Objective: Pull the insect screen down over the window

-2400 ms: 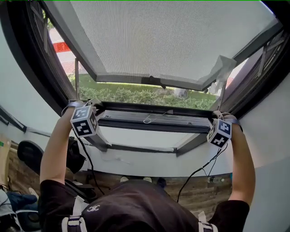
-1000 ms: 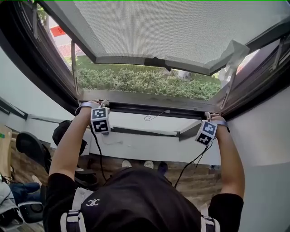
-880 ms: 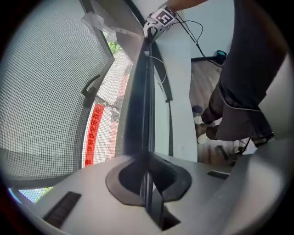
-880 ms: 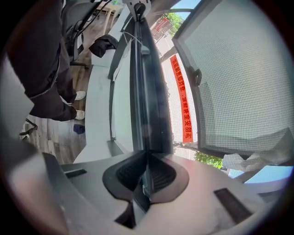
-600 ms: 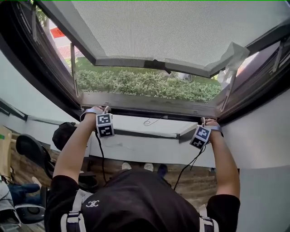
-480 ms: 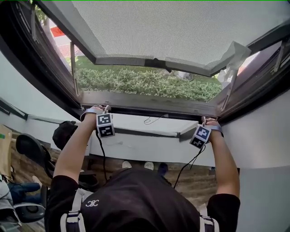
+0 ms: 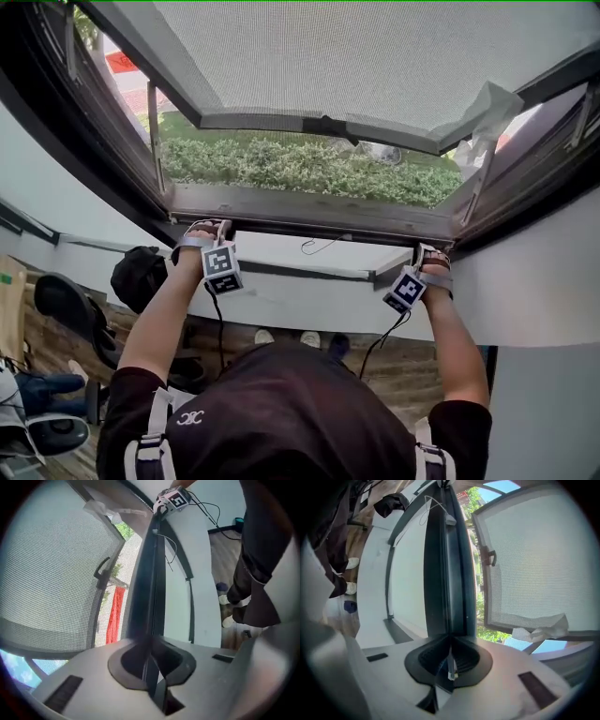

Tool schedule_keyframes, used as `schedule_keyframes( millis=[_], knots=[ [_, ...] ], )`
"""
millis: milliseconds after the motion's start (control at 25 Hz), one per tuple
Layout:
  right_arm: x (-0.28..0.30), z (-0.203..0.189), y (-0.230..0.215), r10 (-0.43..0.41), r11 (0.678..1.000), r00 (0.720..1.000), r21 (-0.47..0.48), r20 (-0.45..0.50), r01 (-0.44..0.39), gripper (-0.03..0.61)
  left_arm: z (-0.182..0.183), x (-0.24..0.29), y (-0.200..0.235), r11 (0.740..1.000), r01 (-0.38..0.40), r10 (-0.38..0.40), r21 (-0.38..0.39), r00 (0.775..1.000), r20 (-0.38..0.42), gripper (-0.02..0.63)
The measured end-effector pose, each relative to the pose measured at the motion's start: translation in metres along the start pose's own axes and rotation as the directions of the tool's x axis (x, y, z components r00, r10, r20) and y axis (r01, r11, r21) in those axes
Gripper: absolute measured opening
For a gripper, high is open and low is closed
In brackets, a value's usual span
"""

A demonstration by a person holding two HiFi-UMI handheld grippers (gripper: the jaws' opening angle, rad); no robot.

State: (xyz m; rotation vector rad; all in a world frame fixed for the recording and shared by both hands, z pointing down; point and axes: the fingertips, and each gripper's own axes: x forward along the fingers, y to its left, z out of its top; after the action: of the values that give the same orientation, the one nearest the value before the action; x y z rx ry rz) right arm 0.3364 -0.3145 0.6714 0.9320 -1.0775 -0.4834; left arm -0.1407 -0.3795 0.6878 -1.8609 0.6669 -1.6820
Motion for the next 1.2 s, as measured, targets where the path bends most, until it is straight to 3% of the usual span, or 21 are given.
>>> schedule_keyframes(
  millis=[240, 440, 720, 920, 1200],
  knots=[
    [-0.003, -0.0018, -0.0034, -0.057, 0.997, 0.998, 0.06, 0.007, 0.057, 0.031, 0.0076, -0.0115, 0.0046, 0.996, -0.086, 0.086, -0.011, 0.996, 0.02, 0.032],
    [-0.002, -0.0003, -0.0054, -0.059, 0.998, 0.998, 0.034, 0.013, 0.059, 0.029, 0.007, -0.0102, 0.0073, 0.998, -0.06, 0.061, -0.03, 0.998, 0.016, 0.034],
    [0.0048, -0.0018, 0.0002, -0.104, 0.994, 0.993, 0.031, -0.061, 0.107, 0.029, 0.0055, -0.0027, 0.002, 0.998, -0.05, 0.05, -0.029, 0.999, -0.019, 0.034],
    [-0.0004, -0.0005, 0.0011, -0.047, 0.996, 0.998, 0.075, -0.035, 0.049, 0.03, 0.0043, -0.0064, 0.0032, 0.993, -0.112, 0.111, -0.022, 0.993, -0.038, 0.035],
    [-0.0047, -0.0021, -0.0064, -0.119, 0.986, 0.993, 0.119, -0.013, 0.119, 0.034, 0.0085, -0.0109, 0.0092, 0.98, -0.199, 0.198, -0.03, 0.98, -0.02, 0.037]
  ],
)
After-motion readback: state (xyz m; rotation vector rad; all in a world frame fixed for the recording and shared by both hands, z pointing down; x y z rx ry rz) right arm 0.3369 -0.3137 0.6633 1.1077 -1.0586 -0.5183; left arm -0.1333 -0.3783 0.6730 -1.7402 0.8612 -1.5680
